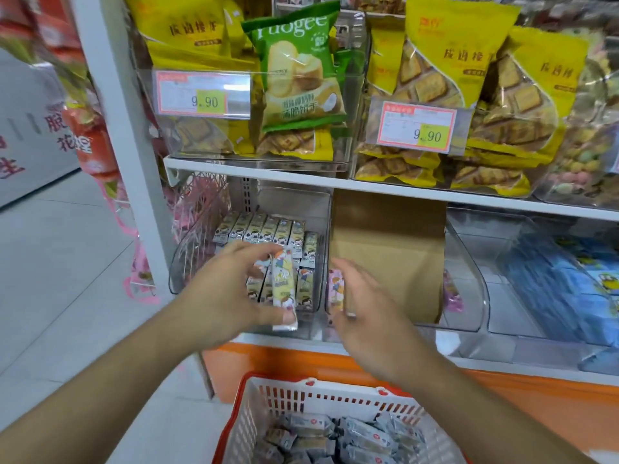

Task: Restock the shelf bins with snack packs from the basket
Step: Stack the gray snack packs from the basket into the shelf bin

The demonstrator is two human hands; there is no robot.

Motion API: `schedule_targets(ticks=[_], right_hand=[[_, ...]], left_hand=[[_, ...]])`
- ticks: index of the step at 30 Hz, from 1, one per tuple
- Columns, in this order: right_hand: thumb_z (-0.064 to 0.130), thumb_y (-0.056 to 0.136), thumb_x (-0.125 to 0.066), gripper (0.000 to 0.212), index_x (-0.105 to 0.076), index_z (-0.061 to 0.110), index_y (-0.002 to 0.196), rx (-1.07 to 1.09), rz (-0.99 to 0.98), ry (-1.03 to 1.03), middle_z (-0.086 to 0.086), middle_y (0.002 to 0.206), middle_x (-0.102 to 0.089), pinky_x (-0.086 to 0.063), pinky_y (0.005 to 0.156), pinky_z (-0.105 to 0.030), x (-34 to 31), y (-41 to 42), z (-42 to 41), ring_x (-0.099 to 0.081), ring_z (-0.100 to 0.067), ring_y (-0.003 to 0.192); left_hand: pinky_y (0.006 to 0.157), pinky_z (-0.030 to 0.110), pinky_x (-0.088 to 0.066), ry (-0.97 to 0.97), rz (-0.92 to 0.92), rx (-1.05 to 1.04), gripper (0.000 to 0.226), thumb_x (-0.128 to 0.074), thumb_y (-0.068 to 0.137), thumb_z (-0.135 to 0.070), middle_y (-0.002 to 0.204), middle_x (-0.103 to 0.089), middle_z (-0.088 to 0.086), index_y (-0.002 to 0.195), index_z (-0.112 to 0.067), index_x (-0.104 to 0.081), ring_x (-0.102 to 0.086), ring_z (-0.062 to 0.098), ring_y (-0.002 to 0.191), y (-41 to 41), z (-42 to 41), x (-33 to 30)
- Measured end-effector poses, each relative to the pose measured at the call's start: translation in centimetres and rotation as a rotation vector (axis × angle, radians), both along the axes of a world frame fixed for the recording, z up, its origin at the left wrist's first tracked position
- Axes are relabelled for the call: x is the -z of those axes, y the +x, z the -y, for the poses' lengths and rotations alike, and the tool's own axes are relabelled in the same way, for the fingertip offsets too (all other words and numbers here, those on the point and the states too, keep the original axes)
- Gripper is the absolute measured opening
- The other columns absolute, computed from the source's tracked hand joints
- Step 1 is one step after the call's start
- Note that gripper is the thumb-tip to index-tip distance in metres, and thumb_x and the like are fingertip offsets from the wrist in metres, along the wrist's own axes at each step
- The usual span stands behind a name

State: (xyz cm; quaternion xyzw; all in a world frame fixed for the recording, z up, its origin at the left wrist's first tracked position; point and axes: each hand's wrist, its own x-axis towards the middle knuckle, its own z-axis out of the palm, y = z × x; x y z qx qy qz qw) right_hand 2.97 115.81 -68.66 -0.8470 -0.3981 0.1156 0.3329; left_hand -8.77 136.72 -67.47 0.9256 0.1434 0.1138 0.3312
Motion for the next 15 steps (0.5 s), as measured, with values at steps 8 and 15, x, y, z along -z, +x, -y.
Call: schedule_targets(ticks=[8, 15], right_hand=[[0.013, 0.101, -0.052, 0.095, 0.007, 0.063, 0.156, -0.173, 0.048, -0.12, 0.055, 0.154, 0.011, -0.039, 0.116, -0.027, 0.8, 1.1, 0.3, -0.025, 0.009, 0.147], [0.016, 0.099, -0.057, 0.105, 0.016, 0.071, 0.149, -0.177, 0.001, -0.174, 0.061, 0.145, 0.022, -0.026, 0.107, -0.01, 0.8, 1.5, 0.3, -0.003, 0.029, 0.136]], left_hand=[[0.12, 0.041, -0.035, 0.182, -0.195, 0.016, 0.122, -0.072, 0.04, -0.095, 0.152, -0.051, -0.002, 0.148, -0.049, -0.044, -0.042, 0.026, 0.144, 13.9, -6.4, 1.2], [0.121, 0.042, -0.031, 0.351, -0.331, 0.072, 0.101, -0.078, 0.068, -0.075, 0.162, -0.027, 0.001, 0.154, -0.041, -0.039, -0.018, 0.022, 0.153, 20.0, -7.8, 3.6]])
